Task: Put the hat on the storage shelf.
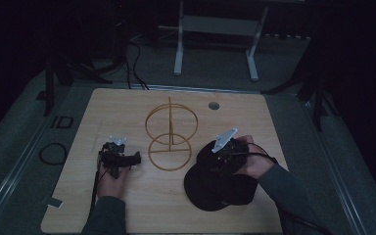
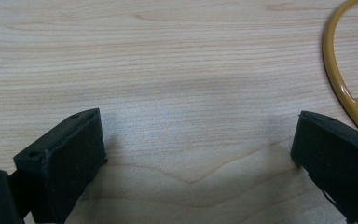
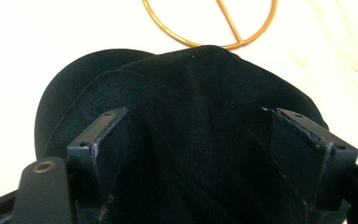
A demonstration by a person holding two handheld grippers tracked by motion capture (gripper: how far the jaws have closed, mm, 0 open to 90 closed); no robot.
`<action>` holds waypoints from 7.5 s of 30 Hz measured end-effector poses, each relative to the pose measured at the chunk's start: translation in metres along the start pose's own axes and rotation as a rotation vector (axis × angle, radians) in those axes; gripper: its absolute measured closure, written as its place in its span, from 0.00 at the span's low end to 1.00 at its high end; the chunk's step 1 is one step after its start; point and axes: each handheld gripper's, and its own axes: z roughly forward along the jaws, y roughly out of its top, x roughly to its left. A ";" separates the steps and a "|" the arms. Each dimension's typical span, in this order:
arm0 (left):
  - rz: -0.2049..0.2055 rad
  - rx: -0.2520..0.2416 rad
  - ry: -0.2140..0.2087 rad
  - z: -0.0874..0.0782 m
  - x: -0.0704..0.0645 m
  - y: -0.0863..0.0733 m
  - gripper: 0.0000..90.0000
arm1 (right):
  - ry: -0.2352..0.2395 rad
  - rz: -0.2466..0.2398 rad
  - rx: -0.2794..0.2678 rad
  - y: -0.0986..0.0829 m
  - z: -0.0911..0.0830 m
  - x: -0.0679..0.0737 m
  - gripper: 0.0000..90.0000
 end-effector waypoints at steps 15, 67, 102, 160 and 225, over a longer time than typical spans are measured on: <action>0.000 0.000 0.000 0.000 0.000 0.000 0.03 | 0.081 -0.090 0.082 0.000 0.014 -0.001 0.20; 0.000 0.000 0.000 0.000 0.000 0.000 0.03 | 0.105 -0.162 0.194 -0.004 -0.004 0.000 0.96; 0.002 0.002 0.000 0.000 0.000 0.000 0.03 | 0.142 -0.089 0.104 -0.008 -0.066 -0.030 0.96; 0.002 0.002 0.000 0.000 0.000 0.000 0.03 | 0.057 0.041 -0.196 -0.031 -0.132 -0.066 0.96; 0.001 0.001 -0.001 0.000 0.000 0.000 0.03 | -0.050 0.059 -0.345 0.015 -0.178 -0.087 0.96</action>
